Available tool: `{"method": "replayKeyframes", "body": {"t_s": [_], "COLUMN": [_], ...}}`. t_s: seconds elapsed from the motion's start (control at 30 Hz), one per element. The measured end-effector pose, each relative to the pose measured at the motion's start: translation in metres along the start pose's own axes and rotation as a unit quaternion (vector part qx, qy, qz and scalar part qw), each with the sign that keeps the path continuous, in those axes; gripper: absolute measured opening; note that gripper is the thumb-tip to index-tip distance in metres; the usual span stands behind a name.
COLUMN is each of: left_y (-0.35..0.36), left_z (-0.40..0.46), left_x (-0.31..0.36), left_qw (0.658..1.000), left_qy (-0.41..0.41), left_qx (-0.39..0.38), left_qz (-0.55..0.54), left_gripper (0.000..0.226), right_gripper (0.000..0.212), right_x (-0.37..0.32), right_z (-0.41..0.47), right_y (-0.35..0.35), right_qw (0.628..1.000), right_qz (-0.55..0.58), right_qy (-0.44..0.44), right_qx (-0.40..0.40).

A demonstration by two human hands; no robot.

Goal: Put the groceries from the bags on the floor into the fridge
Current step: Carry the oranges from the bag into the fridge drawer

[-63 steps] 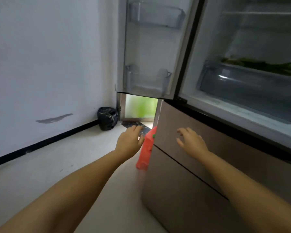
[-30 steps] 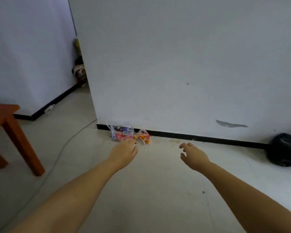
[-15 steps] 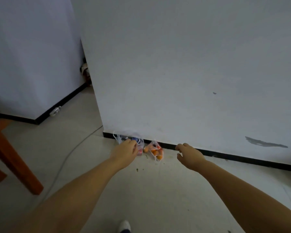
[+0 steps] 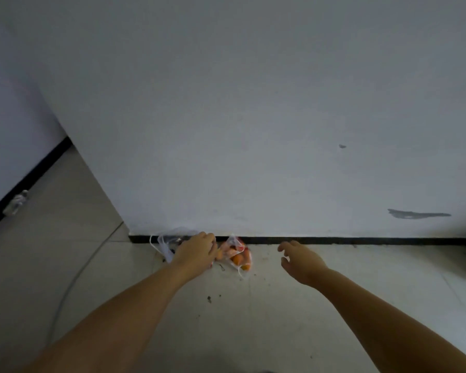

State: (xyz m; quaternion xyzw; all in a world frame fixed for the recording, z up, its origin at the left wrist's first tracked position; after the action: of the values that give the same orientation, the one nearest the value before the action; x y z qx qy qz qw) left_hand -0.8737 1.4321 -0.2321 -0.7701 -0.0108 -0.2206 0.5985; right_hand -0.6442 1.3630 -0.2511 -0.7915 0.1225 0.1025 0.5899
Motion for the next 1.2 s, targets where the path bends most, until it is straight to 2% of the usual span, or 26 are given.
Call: {"method": "replayKeyframes", "body": {"t_s": [0.1,0.33,0.43,0.57,0.73,0.9,0.97,1.03,1.1,1.13,1.17,1.2], "left_y": [0.023,0.069,0.111,0.220,0.395,0.547,0.594,0.632,0.658,0.670,0.672,0.675], "left_z": [0.043,0.152,0.194,0.258,0.339,0.393,0.421,0.446,0.467,0.472,0.475,0.477], "left_x": [-0.006,-0.032,-0.037,-0.070,-0.120,-0.146,-0.158,-0.166,-0.185,-0.197,-0.204,-0.215], "left_qw": [0.999,0.996,0.996,0.994,0.987,0.948,0.919,0.851,0.785,0.770,0.786,0.841], "left_qy": [0.007,-0.055,-0.035,-0.009,0.064,0.232,0.313,0.420,0.455,0.453,0.430,0.376], "left_qx": [-0.030,-0.057,-0.058,-0.091,-0.146,-0.190,-0.162,-0.146,-0.155,-0.164,-0.185,-0.202], "left_qz": [-0.011,-0.034,-0.051,-0.066,-0.032,0.106,0.178,0.281,0.391,0.418,0.404,0.334], "left_gripper": [0.025,0.027,0.026,0.025,0.026,0.027,0.029,0.030,0.041,0.046,0.050,0.052], "right_gripper": [0.036,0.035,0.034,0.032,0.035,0.040,0.044,0.049,0.051,0.044,0.032,0.021], "right_x": [0.022,0.053,0.072,0.104,0.152,0.182,0.181,0.177,0.178,0.179,0.179,0.179], "right_z": [0.044,0.165,0.214,0.285,0.371,0.450,0.482,0.513,0.526,0.525,0.519,0.506], "right_y": [0.008,0.028,0.065,0.174,0.350,0.486,0.530,0.565,0.587,0.593,0.594,0.593], "right_qw": [1.000,0.997,0.995,0.990,0.980,0.968,0.947,0.901,0.848,0.823,0.805,0.794], "right_qz": [0.001,0.001,0.014,0.033,0.000,-0.077,-0.130,-0.212,-0.289,-0.323,-0.344,-0.343], "right_qy": [0.012,-0.011,-0.002,0.012,-0.026,-0.131,-0.233,-0.348,-0.412,-0.435,-0.452,-0.469], "right_qx": [-0.027,-0.077,-0.096,-0.133,-0.196,-0.197,-0.179,-0.147,-0.167,-0.169,-0.170,-0.179]}}
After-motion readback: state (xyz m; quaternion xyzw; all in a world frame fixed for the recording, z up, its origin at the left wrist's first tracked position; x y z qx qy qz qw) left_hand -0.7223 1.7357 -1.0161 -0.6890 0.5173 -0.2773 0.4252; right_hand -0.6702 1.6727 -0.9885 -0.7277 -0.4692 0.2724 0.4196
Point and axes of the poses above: each hand's wrist, its own z-axis towards the middle knuckle, its own y-axis out of the palm, x = y × z, the point moved 9 cm from there along z, towards the middle knuckle, and after that the axes turned 5 degrees about -y, right-handed, at the moved point
